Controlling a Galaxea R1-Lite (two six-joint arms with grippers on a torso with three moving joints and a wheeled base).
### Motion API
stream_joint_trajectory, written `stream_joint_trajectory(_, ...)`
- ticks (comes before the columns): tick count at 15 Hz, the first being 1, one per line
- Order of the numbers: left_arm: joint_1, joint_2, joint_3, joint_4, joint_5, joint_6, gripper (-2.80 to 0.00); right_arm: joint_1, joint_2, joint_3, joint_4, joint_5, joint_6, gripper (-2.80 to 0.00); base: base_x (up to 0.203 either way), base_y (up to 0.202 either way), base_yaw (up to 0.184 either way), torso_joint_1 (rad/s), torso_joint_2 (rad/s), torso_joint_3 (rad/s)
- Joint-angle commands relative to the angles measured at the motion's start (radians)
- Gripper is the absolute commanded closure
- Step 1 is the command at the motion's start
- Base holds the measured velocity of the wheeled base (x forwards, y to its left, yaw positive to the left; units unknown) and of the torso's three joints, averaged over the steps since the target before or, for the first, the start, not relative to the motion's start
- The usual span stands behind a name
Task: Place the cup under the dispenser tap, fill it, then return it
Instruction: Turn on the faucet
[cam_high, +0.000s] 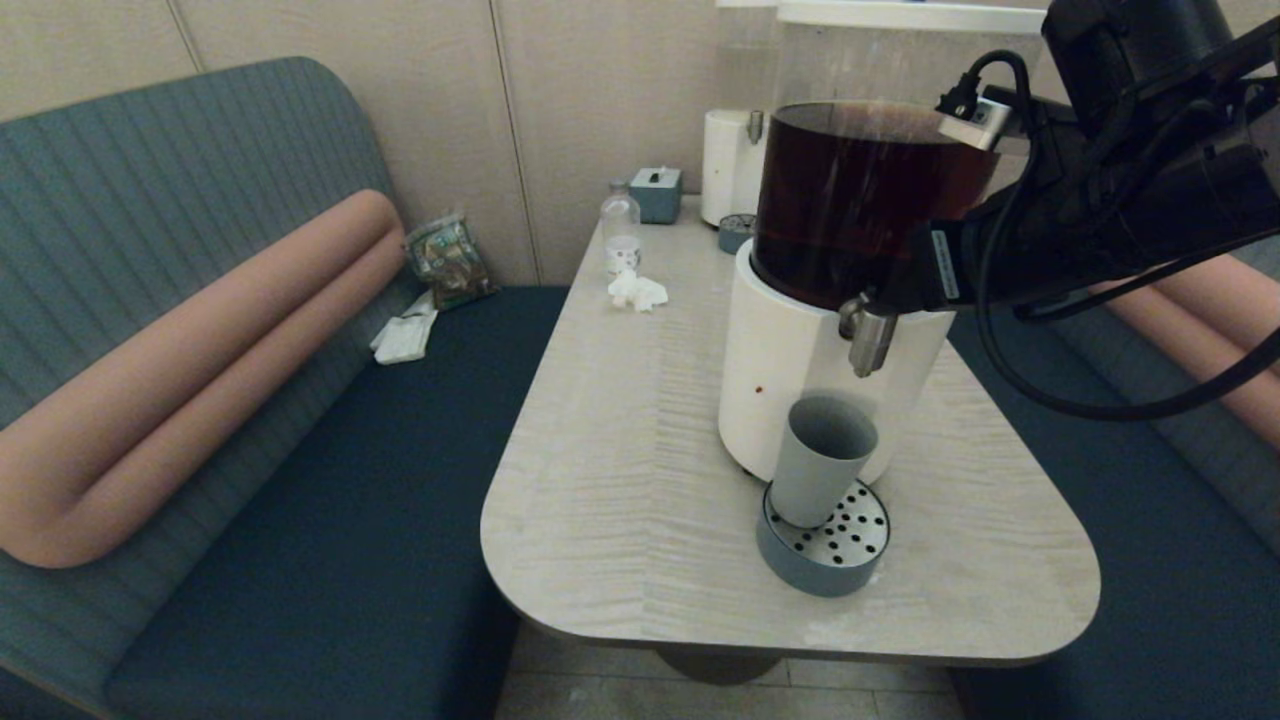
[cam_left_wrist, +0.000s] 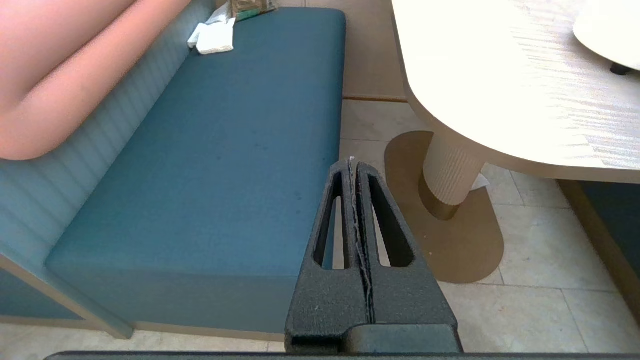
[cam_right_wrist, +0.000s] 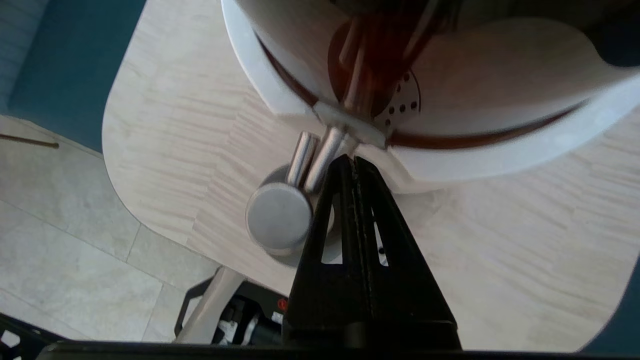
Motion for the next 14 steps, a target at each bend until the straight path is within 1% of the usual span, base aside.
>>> stream_joint_trajectory(1, 0.0, 0.0, 0.0, 0.0, 0.0, 0.0, 0.0, 0.001, 0.004, 0.0, 0.0, 0.001, 0.002, 0.0, 0.0, 0.0, 0.0, 0.0, 0.0, 0.0)
stream_joint_trajectory(8, 0.0, 0.0, 0.0, 0.0, 0.0, 0.0, 0.0, 0.005, 0.008, 0.0, 0.0, 0.004, -0.001, 0.0, 0.0, 0.0, 0.0, 0.0, 0.0, 0.0)
stream_joint_trajectory(14, 0.0, 0.0, 0.0, 0.0, 0.0, 0.0, 0.0, 0.013, 0.02, 0.0, -0.029, 0.005, -0.003, 0.0, 0.0, 0.0, 0.0, 0.0, 0.0, 0.0)
